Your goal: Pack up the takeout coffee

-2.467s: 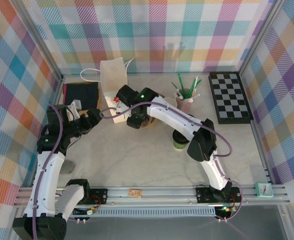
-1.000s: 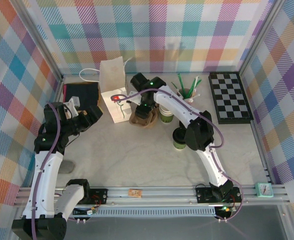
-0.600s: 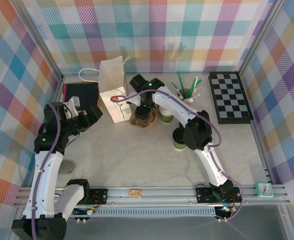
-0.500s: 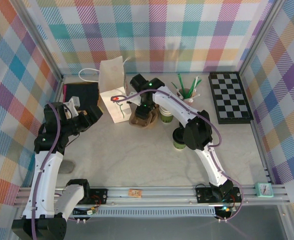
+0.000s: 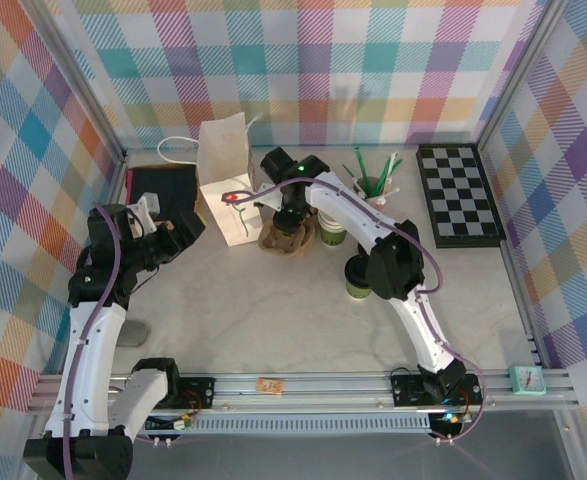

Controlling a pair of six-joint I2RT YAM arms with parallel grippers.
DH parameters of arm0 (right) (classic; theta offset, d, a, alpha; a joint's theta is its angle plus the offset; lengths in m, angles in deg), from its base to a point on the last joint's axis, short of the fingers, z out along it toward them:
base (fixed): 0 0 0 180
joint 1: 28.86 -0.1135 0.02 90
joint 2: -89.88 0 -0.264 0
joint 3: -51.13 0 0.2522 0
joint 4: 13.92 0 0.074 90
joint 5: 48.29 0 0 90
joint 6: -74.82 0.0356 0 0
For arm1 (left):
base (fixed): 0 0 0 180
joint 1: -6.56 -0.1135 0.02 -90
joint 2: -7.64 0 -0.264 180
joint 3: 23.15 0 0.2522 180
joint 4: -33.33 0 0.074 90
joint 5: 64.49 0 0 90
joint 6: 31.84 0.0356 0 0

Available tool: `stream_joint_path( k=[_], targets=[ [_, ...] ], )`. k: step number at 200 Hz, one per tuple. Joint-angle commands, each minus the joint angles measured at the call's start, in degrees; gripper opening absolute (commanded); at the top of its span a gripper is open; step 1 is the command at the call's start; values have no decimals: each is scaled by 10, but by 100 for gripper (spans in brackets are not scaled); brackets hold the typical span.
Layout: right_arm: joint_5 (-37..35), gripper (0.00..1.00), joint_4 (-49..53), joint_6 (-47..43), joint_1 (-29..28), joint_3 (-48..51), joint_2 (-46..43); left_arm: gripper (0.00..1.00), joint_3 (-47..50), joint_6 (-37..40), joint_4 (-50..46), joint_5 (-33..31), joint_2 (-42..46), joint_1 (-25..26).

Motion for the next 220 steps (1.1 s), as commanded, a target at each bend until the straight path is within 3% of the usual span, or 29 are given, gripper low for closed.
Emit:
stream_joint_path(
  k=[1,93,128,163,220],
  targets=[
    [13,36,19,4,-4,-11,-12,74,-7,8,-7,8,6,-8],
    [-23,34,24,15,-38,7,-103,74,-52,28,-36,-7,0,-8],
    [-57,34,34,23,-60,35,-169,79,-134,61,-92,-32,-19,-8],
    [-98,35,19,40,-88,114,-277,79,-211,80,-123,-60,-83,-8],
    [-120,37,-27,47,-103,188,-415,76,-335,122,-136,-130,-261,-5]
  ],
)
